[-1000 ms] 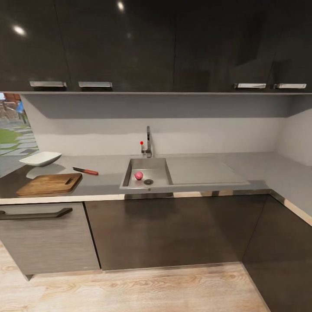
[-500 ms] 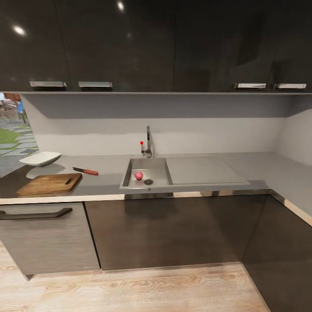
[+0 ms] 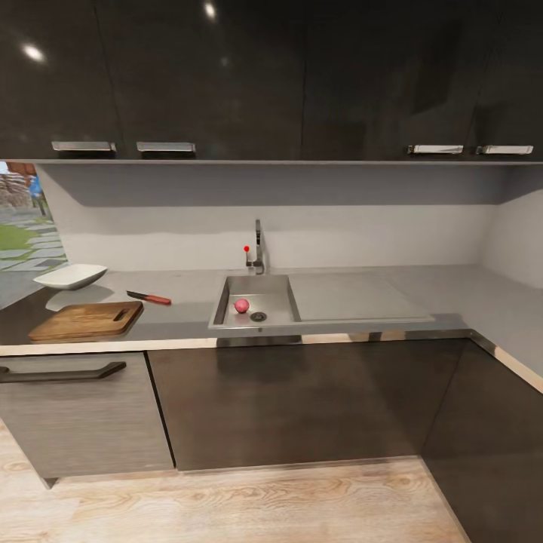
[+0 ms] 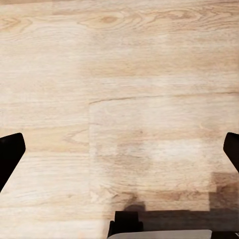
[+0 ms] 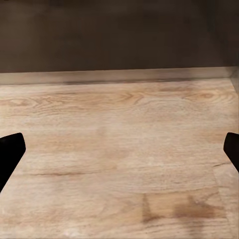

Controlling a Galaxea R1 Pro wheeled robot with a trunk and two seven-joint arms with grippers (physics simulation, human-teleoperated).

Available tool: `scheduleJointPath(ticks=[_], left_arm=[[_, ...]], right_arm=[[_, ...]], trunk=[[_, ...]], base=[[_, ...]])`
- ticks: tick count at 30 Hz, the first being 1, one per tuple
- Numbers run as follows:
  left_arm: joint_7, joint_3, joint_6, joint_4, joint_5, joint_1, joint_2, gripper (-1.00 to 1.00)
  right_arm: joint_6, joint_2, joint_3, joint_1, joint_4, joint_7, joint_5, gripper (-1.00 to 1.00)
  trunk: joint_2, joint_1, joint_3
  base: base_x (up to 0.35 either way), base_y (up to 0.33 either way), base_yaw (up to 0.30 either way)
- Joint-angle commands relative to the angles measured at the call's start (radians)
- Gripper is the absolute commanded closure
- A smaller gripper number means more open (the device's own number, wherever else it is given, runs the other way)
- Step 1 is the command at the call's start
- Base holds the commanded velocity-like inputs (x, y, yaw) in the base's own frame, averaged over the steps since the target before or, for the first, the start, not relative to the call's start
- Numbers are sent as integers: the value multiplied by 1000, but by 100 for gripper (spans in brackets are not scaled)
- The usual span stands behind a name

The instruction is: In the kitchen, take the Vidalia onion out of the sink, dice it on the chopping board with the paring knife, put the diced onion into the bowl on the countertop, then place both the paring knife and the chopping board into the sink.

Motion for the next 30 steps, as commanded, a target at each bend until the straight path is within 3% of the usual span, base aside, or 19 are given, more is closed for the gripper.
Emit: scheduleJointPath(ticks=[1, 16, 30], left_arm=[[0, 1, -1, -1, 1, 0, 0, -100], [0, 1, -22, 0, 0, 0, -1, -100], [1, 2, -23, 1, 0, 0, -1, -100]], right_arm=[[-3, 0, 0, -1, 1, -2, 0, -100], [-10, 2, 0, 0, 1, -2, 1, -100], [-10, 2, 2, -1, 5, -2, 1, -100]], trunk=[[0, 0, -1], [0, 0, -1], [0, 0, -1]], base=[[0, 0, 0], [0, -9, 0], [0, -280, 0]])
